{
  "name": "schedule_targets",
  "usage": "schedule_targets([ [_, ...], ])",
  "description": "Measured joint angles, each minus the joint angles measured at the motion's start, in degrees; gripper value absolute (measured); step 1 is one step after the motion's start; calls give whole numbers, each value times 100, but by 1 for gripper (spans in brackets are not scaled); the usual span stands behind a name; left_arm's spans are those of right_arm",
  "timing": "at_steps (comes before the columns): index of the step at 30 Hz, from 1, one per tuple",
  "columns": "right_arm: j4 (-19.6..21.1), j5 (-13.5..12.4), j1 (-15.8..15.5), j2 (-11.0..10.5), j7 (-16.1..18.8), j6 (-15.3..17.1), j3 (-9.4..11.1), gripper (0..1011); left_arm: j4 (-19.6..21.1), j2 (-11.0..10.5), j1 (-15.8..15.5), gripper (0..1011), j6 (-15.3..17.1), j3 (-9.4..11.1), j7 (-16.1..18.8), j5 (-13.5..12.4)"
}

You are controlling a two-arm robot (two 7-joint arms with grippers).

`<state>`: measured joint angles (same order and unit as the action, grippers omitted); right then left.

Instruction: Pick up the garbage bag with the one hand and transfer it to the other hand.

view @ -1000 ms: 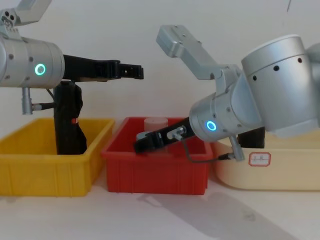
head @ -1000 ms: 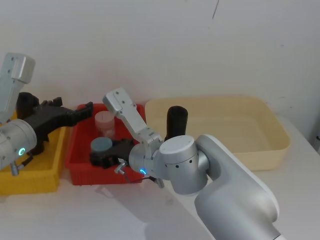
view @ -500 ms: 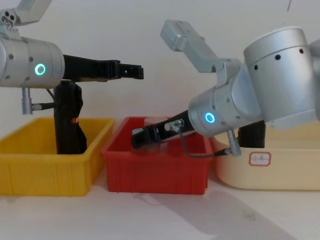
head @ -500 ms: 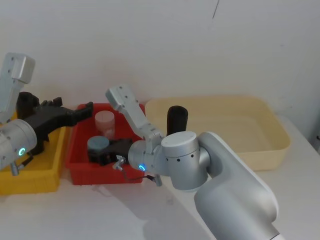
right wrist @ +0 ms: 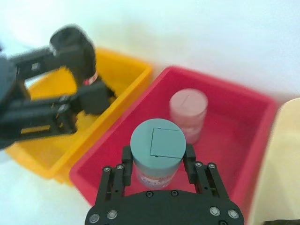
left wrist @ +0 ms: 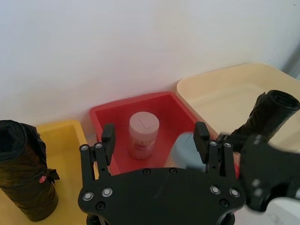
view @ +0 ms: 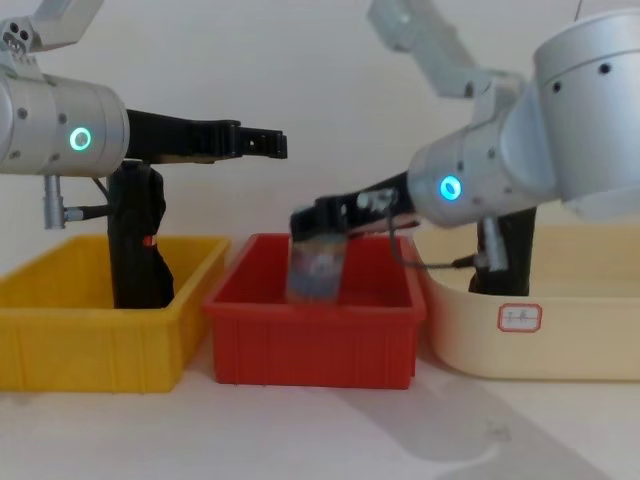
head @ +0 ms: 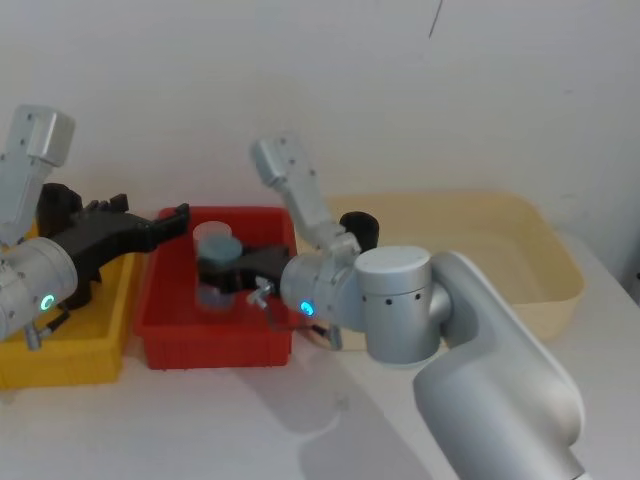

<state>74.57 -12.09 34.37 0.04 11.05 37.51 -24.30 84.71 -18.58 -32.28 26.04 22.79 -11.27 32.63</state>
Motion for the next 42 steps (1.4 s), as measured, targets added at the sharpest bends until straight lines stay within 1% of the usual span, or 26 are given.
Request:
schedule_targets([
  [2,173,-17,-34,-25,-67,-26,150,635,0,0,0,1000,0,0,0,0],
  [6,334,-33,-55,-56,-128,-66,290,635,0,0,0,1000,0,0,0,0],
  [7,405,-37,-64,-72,-156,-92,361,635,0,0,0,1000,0,0,0,-1],
  [9,487,-39,-71,-93,-185,-123,438,635,0,0,0,1000,0,0,0,0],
  [13,671,-31,-79,-164,-272,-266,631,635,0,0,0,1000,0,0,0,0],
  [16,756,8,-79,-219,-324,-370,730,635,0,0,0,1000,0,0,0,0],
  [22,821,130,-45,-347,-413,-576,895,635,0,0,0,1000,0,0,0,0],
  [28,774,222,-11,-439,-444,-750,974,635,0,0,0,1000,0,0,0,-1],
  [32,656,286,21,-502,-441,-884,1016,639,0,0,0,1000,0,0,0,0],
  [34,588,315,41,-527,-425,-955,1032,698,0,0,0,1000,0,0,0,-1],
  [36,543,333,53,-540,-418,-1003,1041,712,0,0,0,1000,0,0,0,0],
  [37,518,339,59,-544,-414,-1024,1046,767,0,1,0,1000,0,0,0,0],
  [42,333,376,85,-564,-396,-1179,1096,915,0,0,0,1000,0,0,0,0],
])
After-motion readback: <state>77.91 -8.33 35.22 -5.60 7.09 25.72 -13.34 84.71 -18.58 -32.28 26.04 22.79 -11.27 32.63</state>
